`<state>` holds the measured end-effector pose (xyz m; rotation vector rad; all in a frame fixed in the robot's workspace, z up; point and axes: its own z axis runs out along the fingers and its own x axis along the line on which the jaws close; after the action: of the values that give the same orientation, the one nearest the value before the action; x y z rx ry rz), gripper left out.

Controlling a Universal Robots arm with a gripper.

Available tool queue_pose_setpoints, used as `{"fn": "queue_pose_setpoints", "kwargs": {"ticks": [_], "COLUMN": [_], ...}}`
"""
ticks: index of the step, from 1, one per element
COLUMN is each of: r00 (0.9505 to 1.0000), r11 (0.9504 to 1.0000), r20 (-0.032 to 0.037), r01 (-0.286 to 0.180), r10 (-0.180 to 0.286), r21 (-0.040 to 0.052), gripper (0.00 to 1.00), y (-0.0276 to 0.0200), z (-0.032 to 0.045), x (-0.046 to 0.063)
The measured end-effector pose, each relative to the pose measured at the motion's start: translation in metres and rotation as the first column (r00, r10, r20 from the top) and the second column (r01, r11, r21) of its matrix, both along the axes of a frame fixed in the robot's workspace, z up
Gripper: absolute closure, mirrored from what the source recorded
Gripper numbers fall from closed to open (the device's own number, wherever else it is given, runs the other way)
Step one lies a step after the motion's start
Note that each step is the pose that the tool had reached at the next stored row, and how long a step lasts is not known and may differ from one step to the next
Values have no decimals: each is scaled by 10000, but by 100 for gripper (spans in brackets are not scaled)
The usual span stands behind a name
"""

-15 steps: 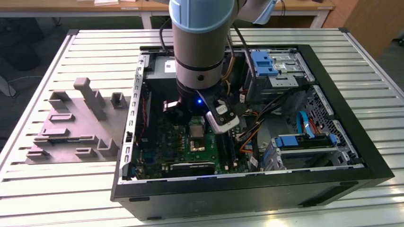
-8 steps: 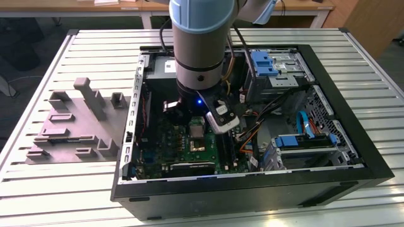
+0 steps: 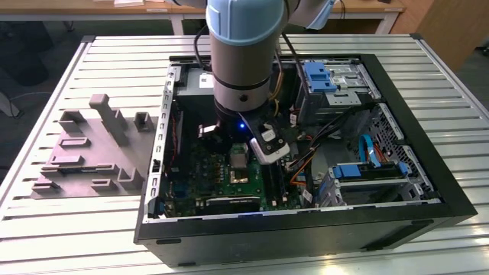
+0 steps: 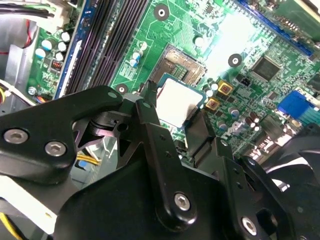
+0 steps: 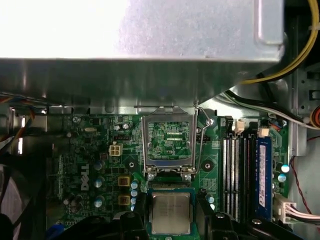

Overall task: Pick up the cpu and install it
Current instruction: 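Place the cpu into insertion slot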

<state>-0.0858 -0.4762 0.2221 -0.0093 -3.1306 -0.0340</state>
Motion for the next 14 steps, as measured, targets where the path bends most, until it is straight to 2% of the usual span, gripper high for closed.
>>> {"fn": "queue_pose_setpoints", "kwargs": {"ticks": [5, 9, 14], "r00": [10000, 10000, 10000], "r11": [10000, 10000, 10000], "r20": [-44, -52, -52], "r01": [1, 1, 1], "r10": [-1, -1, -1], "r21": [0, 2, 1], "gripper": [53, 53, 53], "y": [-22, -34, -34], "z": [-91, -163, -198], "x": [3, 11, 12]}}
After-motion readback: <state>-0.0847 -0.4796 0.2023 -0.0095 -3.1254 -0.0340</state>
